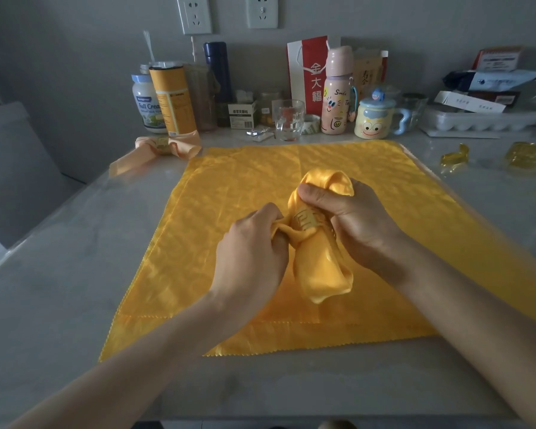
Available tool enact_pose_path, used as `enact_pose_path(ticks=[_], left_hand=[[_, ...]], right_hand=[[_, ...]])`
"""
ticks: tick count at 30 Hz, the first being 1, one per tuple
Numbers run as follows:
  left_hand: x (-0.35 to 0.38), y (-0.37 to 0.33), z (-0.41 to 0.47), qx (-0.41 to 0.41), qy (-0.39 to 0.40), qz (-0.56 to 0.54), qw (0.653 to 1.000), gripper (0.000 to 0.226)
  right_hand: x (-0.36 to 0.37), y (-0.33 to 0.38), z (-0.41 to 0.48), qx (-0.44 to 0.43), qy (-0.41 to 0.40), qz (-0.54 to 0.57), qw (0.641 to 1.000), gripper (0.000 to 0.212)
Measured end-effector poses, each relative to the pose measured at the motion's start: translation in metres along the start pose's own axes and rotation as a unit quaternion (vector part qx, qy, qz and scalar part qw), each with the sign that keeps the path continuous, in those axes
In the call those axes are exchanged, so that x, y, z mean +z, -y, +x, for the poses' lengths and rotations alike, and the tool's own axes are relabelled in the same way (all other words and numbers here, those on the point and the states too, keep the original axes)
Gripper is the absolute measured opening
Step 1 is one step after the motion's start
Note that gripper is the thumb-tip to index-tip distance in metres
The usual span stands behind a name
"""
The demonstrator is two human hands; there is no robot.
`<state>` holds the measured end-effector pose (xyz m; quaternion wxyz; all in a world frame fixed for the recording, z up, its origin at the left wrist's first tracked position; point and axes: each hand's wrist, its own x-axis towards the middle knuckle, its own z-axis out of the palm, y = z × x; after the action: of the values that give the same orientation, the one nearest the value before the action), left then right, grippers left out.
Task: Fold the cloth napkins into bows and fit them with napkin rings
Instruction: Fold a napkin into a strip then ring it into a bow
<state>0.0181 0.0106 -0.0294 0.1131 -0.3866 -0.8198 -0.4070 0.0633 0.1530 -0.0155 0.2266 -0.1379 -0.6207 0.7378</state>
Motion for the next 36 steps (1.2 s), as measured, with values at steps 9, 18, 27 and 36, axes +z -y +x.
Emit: enact_pose_path(ticks=[9, 18, 27, 36], left_hand=[[-0.002, 0.017, 0.011, -0.056, -0.136, 0.061, 0.987, 0.014], [-0.057, 0.012, 0.033, -0.160, 0.353, -0.113, 0.915, 0.056], [-0.053, 0.016, 0.030, -0.277, 0.253, -0.380, 0.845, 0.047], [-0.044, 0.021, 0.023, -0.278, 0.185, -0.432, 0.838, 0.044]], right_hand=[[0.004, 0.009, -0.011, 0.153, 0.189, -0.048, 0.969, 0.055], [-0.006, 0.015, -0.003, 0.194, 0.192, -0.007, 0.962, 0.040], [-0.009, 0.019, -0.005, 0.187, 0.275, -0.069, 0.941, 0.035], [0.001, 0.017, -0.005, 0.186, 0.115, 0.084, 0.972, 0.033]])
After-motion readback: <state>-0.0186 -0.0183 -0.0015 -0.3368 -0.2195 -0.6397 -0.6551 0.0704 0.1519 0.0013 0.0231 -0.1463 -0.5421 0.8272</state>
